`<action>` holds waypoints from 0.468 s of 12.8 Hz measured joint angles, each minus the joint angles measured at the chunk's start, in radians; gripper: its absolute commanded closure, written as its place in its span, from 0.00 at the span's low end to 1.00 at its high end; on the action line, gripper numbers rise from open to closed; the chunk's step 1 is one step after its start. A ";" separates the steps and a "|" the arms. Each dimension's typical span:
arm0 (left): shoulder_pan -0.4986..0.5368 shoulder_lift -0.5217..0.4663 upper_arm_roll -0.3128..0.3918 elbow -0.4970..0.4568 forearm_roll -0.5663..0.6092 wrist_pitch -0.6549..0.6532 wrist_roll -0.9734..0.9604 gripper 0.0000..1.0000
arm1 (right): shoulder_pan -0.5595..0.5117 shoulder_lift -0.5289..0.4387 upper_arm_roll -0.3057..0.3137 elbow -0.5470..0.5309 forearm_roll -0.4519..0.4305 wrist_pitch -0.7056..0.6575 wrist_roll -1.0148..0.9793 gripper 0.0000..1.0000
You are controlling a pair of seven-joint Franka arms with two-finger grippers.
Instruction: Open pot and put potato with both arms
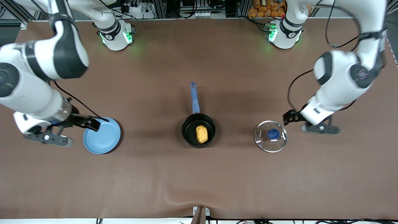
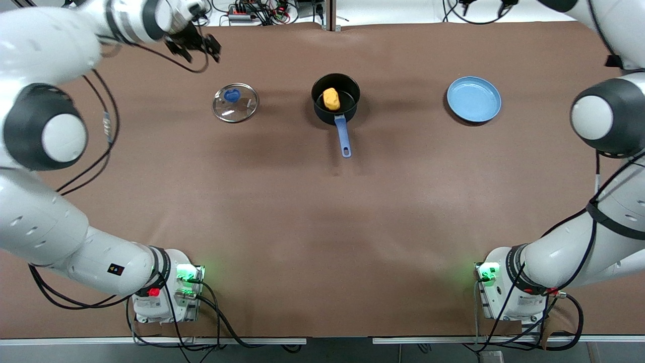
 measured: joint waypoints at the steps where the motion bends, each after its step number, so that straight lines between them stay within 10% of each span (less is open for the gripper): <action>1: 0.008 -0.030 0.000 0.041 0.021 -0.071 0.000 0.00 | -0.014 -0.038 0.000 -0.040 0.000 0.003 -0.027 0.00; 6: 0.022 -0.104 0.000 0.240 0.068 -0.324 0.000 0.00 | -0.104 -0.224 0.000 -0.222 0.041 0.023 -0.135 0.00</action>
